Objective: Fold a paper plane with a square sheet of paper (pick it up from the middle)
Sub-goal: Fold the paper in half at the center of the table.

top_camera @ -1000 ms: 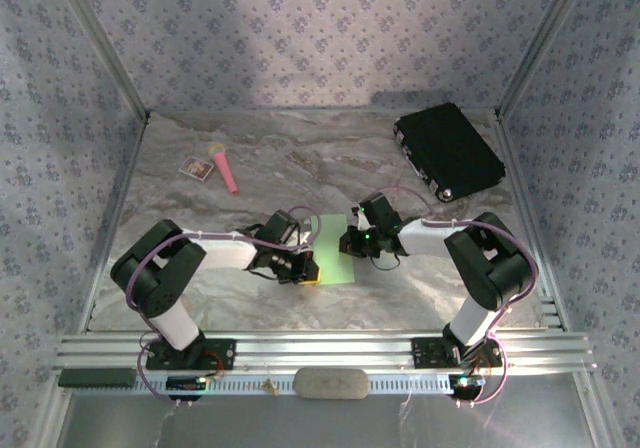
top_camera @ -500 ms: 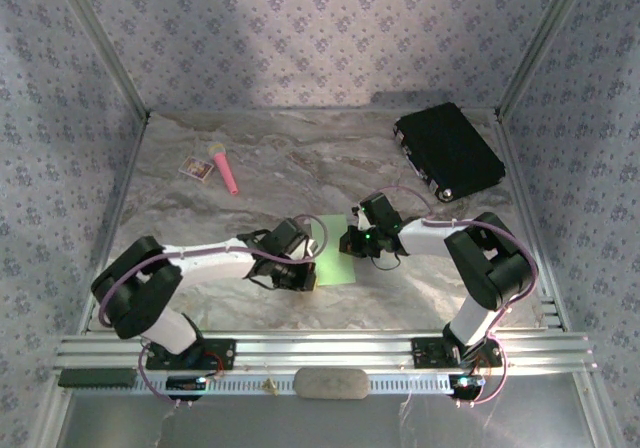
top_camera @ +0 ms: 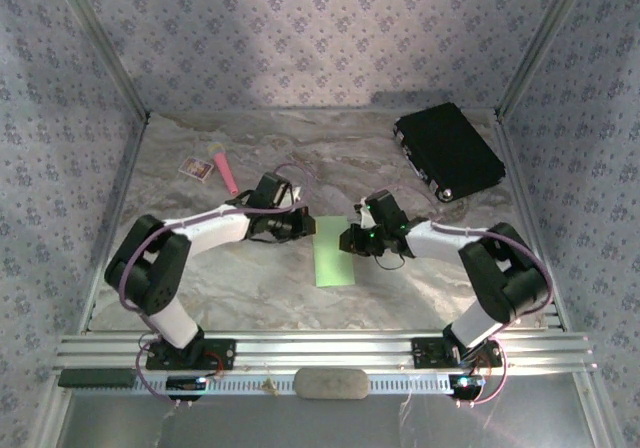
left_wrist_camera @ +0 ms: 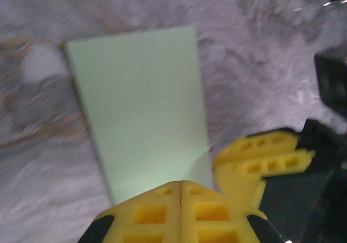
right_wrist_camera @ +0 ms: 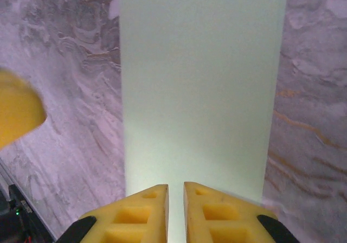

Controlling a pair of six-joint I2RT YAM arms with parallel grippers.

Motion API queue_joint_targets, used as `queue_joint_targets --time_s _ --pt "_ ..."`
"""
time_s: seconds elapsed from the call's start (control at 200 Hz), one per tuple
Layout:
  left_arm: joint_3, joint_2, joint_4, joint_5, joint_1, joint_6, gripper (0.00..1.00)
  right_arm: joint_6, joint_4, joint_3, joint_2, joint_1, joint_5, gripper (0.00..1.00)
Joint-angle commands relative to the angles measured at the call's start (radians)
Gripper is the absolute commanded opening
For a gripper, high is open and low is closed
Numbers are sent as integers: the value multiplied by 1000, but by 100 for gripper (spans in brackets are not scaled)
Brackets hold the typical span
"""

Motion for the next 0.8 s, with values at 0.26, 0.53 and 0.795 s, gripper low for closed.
queue_joint_targets --time_s 0.26,0.53,0.795 --pt "79 188 140 160 34 -41 1 155 -105 -192 -204 48 31 22" --pt "99 248 133 162 60 -35 3 172 -123 -180 -209 89 50 32" --pt "35 295 165 144 77 -44 3 204 -100 -175 -152 125 70 34"
